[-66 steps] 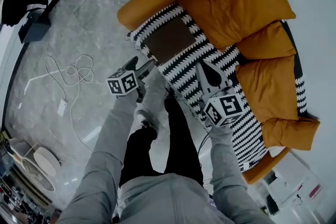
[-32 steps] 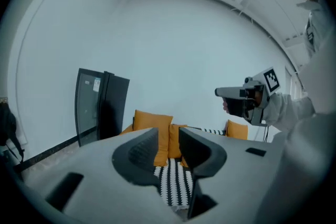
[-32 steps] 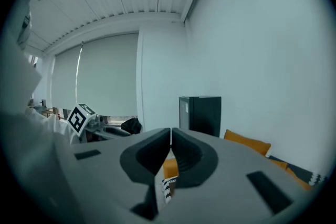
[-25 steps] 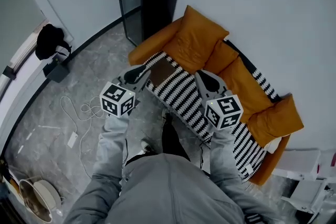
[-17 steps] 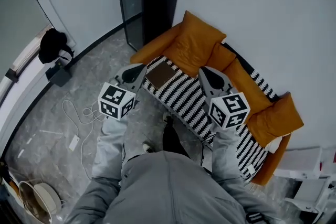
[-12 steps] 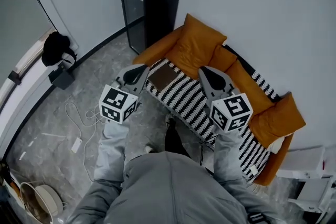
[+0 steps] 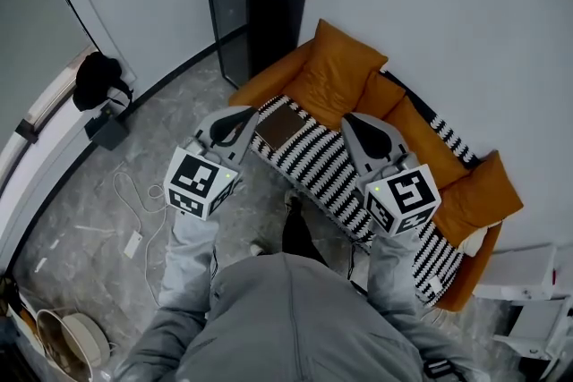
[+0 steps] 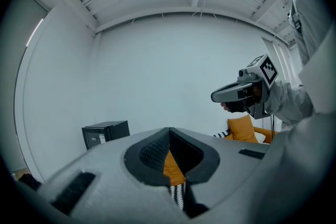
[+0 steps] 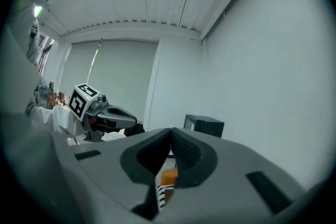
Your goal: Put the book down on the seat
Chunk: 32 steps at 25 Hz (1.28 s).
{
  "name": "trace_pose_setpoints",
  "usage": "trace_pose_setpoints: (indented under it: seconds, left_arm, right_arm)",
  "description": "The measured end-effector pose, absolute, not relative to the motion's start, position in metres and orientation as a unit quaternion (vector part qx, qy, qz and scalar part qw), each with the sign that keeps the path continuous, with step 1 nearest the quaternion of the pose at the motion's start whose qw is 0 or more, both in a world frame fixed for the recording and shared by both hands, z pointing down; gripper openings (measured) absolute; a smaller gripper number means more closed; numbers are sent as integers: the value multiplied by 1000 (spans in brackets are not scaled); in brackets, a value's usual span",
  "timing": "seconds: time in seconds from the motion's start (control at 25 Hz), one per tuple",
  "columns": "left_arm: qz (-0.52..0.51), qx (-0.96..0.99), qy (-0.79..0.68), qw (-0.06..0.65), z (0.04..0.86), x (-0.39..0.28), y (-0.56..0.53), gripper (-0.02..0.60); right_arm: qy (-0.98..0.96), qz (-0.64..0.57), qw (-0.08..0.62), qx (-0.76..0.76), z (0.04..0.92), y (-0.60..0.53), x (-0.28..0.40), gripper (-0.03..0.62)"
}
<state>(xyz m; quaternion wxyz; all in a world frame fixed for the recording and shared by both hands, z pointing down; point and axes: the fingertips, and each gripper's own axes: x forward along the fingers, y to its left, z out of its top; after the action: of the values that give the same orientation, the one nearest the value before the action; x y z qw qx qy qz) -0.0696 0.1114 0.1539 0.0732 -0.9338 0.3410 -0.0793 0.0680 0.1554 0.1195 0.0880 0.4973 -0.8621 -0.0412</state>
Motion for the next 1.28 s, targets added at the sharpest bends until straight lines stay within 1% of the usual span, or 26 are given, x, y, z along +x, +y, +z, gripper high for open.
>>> trace_pose_setpoints:
  seconds: [0.48,1.28]
  left_arm:
    - [-73,-933,342,86,147,-70,116,26]
    - [-72,-938,331,70,157,-71,114,26]
  right_arm:
    - [-867,-51,112,483,122,152,59,28]
    - [-865,-23,106,491,135,144,61,28]
